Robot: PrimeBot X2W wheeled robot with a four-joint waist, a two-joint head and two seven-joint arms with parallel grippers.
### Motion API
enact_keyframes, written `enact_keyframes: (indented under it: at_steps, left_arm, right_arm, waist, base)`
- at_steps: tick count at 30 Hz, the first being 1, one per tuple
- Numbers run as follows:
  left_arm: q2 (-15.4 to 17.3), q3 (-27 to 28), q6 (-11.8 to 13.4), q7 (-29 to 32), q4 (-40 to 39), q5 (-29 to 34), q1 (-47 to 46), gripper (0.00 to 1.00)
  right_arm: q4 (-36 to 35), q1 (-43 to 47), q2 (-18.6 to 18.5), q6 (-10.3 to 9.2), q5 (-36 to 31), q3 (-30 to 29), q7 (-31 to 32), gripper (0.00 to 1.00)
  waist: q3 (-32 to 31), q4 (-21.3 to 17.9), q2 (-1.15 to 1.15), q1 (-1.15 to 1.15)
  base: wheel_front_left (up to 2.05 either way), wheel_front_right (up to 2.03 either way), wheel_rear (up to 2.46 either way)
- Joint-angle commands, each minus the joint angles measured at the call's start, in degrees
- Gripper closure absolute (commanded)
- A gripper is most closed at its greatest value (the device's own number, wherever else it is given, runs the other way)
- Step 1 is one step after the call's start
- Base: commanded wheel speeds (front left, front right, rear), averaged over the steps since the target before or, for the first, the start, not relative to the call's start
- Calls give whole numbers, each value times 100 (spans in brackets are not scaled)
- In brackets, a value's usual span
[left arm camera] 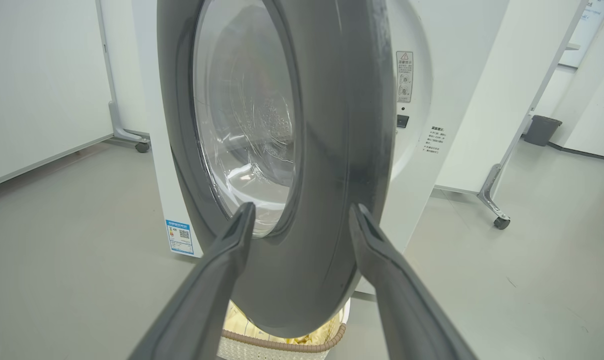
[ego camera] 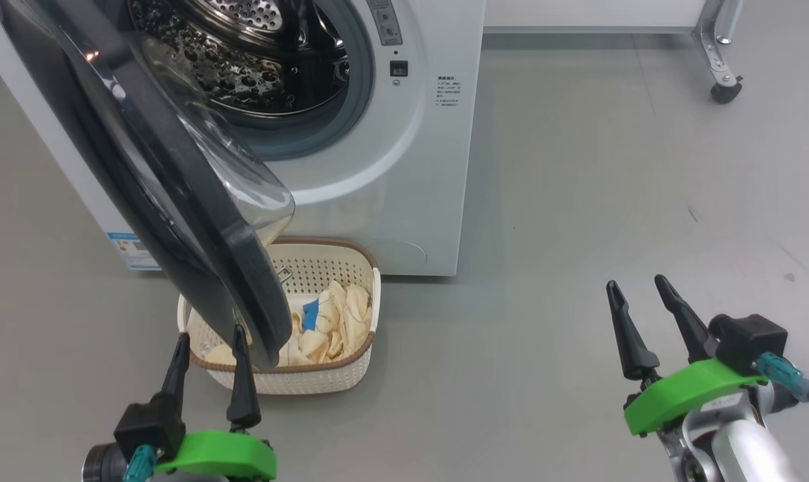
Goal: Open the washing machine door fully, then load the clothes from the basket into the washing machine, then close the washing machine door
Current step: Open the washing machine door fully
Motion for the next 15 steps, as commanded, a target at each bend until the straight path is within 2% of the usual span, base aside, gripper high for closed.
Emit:
enact_keyframes:
  at_steps: [1,15]
  left_arm:
    - [71,165,35,-39,-168,5,-219,0]
    - [71,174,33,-39,-181,16,-214,0]
  right_arm:
    - [-223,-135,7,-16,-47,83,-10,0]
    - [-207,-120,45,-16,-9,116,-21,0]
  waist:
    - [0,2,0,0]
    - [14,10,0,0]
  base:
    - [0,0,0]
    - [0,0,0]
